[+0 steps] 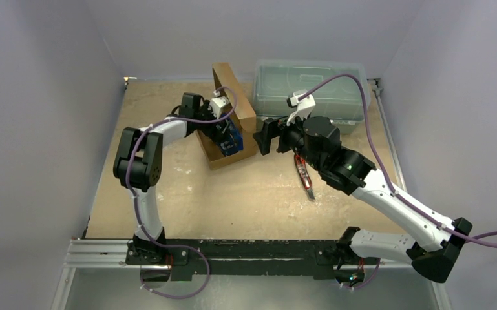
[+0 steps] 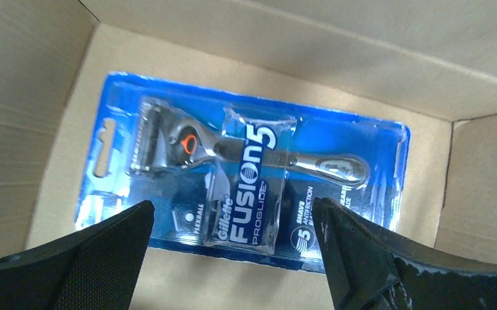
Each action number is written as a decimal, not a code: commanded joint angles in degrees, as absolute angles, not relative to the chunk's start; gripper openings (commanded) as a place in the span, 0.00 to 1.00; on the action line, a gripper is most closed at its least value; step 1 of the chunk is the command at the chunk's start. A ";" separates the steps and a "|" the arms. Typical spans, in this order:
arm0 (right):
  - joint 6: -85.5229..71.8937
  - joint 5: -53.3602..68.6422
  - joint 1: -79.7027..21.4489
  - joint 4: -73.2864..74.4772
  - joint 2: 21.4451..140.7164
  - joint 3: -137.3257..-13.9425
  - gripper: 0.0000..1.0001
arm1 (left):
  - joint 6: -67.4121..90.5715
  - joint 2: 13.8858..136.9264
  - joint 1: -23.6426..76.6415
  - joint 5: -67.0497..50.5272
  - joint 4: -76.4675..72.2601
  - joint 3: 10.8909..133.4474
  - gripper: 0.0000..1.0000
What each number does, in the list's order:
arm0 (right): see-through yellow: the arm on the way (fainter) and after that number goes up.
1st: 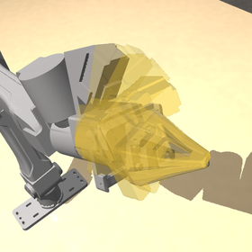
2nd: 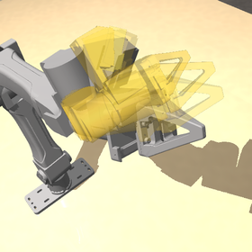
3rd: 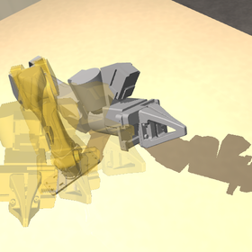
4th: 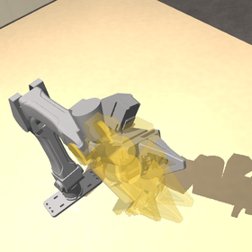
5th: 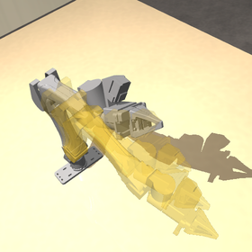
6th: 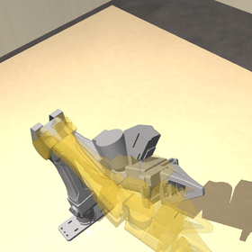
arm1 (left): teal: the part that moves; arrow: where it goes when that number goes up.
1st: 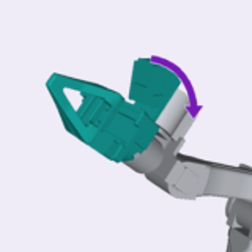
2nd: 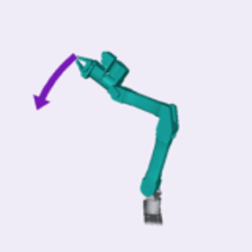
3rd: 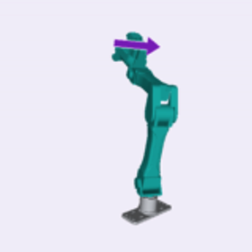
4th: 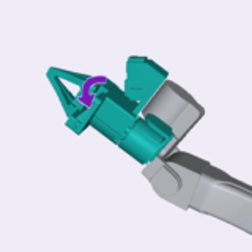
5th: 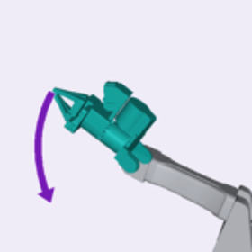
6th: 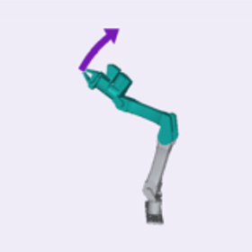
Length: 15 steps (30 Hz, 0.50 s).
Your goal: Unpack the express box
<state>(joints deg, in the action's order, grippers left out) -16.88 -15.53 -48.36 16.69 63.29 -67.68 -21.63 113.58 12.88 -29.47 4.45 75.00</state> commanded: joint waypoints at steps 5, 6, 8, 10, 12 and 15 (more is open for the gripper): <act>-17.31 -15.56 -48.25 14.54 61.33 -67.70 0.99 | -22.50 118.07 14.14 -26.77 6.65 76.59 0.86; -17.39 -15.62 -48.27 14.51 61.34 -67.64 0.99 | -22.54 118.26 14.49 -26.47 7.02 76.91 0.84; -17.53 -15.56 -48.27 14.42 61.43 -67.59 0.99 | -22.52 118.14 15.03 -25.73 6.89 76.85 0.76; -17.58 -15.79 -48.25 14.60 61.46 -67.67 0.99 | -22.52 117.77 15.45 -24.22 6.23 76.49 0.64; -17.59 -15.91 -48.26 14.74 61.46 -67.68 0.99 | -22.48 117.54 15.56 -23.02 6.38 76.82 0.51; -17.53 -15.84 -48.27 14.70 61.35 -67.63 0.99 | -22.61 116.87 15.60 -22.15 6.83 77.08 0.41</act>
<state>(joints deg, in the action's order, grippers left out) -16.95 -15.53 -48.36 16.60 62.48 -67.57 -22.09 117.14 15.29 -24.73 5.54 75.75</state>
